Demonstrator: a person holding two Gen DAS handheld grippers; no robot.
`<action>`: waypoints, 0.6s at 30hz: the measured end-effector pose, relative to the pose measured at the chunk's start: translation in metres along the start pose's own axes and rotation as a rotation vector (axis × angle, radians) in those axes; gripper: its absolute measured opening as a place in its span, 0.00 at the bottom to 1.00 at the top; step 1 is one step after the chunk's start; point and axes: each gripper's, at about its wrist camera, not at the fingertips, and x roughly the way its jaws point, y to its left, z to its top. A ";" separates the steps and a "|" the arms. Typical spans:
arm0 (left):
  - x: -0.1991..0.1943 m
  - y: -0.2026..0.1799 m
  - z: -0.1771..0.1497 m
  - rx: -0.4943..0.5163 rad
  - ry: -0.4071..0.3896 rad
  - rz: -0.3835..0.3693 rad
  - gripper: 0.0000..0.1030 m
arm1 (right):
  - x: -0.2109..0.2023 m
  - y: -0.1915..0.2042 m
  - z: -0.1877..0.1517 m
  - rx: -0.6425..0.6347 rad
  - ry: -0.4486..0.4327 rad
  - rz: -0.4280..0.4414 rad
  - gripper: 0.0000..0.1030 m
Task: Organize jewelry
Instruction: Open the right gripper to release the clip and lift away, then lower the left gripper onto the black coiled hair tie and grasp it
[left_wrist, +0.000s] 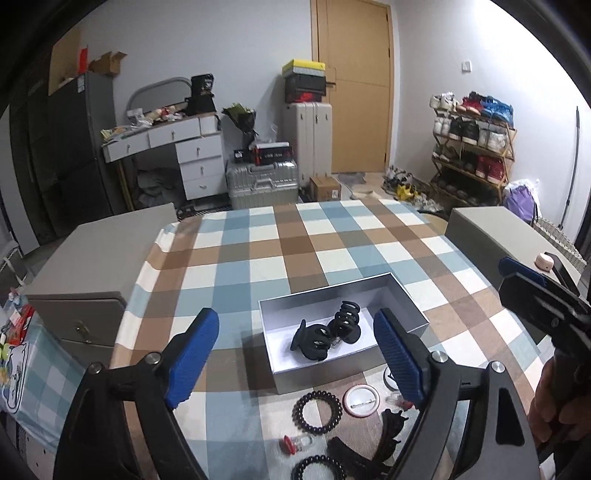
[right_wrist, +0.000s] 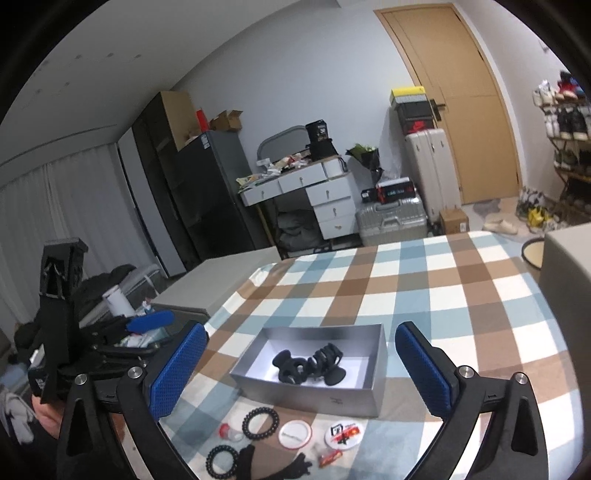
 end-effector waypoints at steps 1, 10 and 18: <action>-0.003 0.000 -0.002 -0.004 -0.006 0.006 0.81 | -0.003 0.002 -0.001 -0.007 -0.002 -0.002 1.00; -0.019 0.017 -0.037 -0.083 -0.024 0.091 0.96 | -0.024 0.024 -0.021 -0.085 -0.009 0.021 1.00; -0.014 0.022 -0.077 -0.110 0.053 0.064 0.96 | -0.028 0.038 -0.050 -0.138 0.000 0.029 1.00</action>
